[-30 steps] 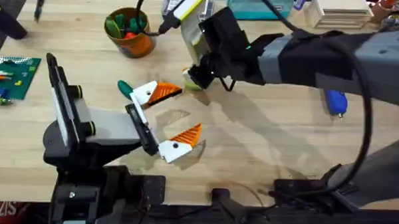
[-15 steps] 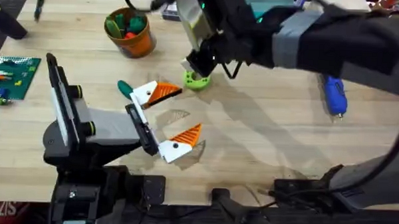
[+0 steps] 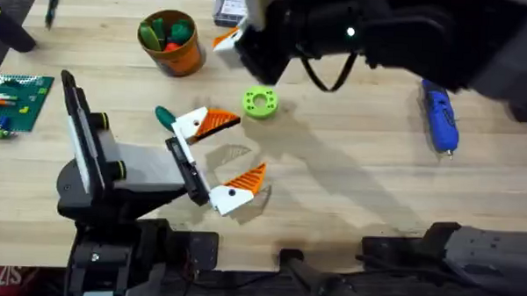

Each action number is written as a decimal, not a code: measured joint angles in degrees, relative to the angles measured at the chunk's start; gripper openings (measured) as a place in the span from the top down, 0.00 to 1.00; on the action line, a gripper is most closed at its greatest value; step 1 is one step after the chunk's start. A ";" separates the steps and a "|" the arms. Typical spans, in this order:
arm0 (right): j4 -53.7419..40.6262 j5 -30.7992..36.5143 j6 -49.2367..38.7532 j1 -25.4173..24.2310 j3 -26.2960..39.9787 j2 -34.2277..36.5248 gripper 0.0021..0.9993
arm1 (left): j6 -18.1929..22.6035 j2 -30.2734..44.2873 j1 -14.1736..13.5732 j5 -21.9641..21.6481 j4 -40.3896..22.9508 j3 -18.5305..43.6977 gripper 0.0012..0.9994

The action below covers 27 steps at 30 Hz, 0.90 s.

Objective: Pick up the gripper from the table and insert it into the empty holder that is missing its gripper. Then pick up a screw, insert it into the mounting hole, and use the screwdriver to tighten it. Finally, clean up the table by picking up the vegetable and placing it into the bucket.

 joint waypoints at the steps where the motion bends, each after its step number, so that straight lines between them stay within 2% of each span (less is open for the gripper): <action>1: -1.39 0.00 1.48 3.35 0.04 -1.26 1.00 | 0.02 0.00 0.00 0.00 0.00 0.00 0.02; 11: -3.84 0.00 4.15 12.45 0.04 -1.40 1.00 | 0.02 0.00 0.00 0.00 0.00 0.00 0.02; 27: -6.03 0.00 4.50 13.02 0.07 -0.46 1.00 | 0.02 0.00 0.00 0.00 0.00 0.00 0.02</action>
